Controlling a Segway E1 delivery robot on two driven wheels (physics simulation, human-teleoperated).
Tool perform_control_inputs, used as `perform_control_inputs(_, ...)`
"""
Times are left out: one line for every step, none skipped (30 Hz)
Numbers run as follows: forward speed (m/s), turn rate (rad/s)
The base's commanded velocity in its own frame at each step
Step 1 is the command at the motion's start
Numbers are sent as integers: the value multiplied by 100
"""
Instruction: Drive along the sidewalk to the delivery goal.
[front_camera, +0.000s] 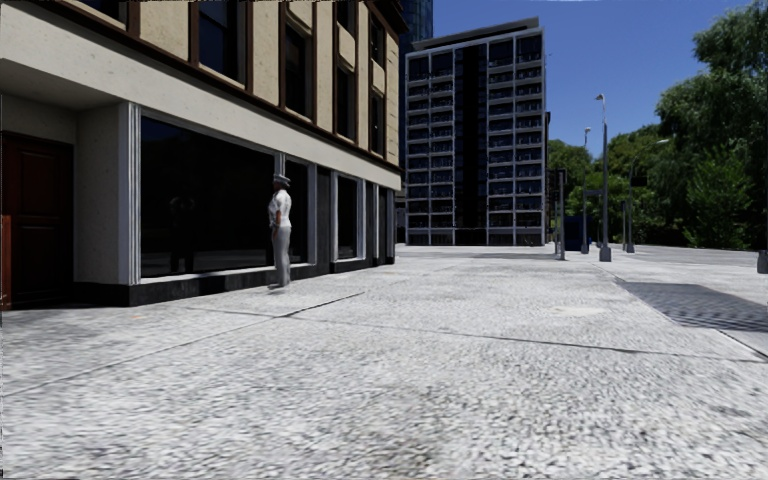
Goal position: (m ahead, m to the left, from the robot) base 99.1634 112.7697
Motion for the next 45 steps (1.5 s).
perform_control_inputs(200, -34)
perform_control_inputs(200, -34)
perform_control_inputs(200, -34)
perform_control_inputs(200, -34)
perform_control_inputs(200, -34)
perform_control_inputs(200, -34)
perform_control_inputs(200, -34)
perform_control_inputs(200, -34)
perform_control_inputs(200, -37)
perform_control_inputs(200, -39)
perform_control_inputs(200, -39)
perform_control_inputs(200, -39)
perform_control_inputs(200, -39)
perform_control_inputs(200, -39)
perform_control_inputs(200, -39)
perform_control_inputs(200, -39)
perform_control_inputs(200, -39)
perform_control_inputs(200, -39)
perform_control_inputs(200, -39)
perform_control_inputs(200, -39)
perform_control_inputs(200, -39)
perform_control_inputs(200, -39)
perform_control_inputs(200, -39)
perform_control_inputs(200, -39)
perform_control_inputs(200, -39)
perform_control_inputs(200, -39)
perform_control_inputs(200, -39)
perform_control_inputs(200, -39)
perform_control_inputs(200, -39)
perform_control_inputs(200, -39)
perform_control_inputs(200, -39)
perform_control_inputs(200, -39)
perform_control_inputs(200, -39)
perform_control_inputs(200, -39)
perform_control_inputs(200, -39)
perform_control_inputs(200, -39)
perform_control_inputs(200, -39)
perform_control_inputs(200, -39)
perform_control_inputs(200, -39)
perform_control_inputs(200, -39)
perform_control_inputs(200, -39)
perform_control_inputs(200, -39)
perform_control_inputs(200, -39)
perform_control_inputs(200, 0)
perform_control_inputs(200, 0)
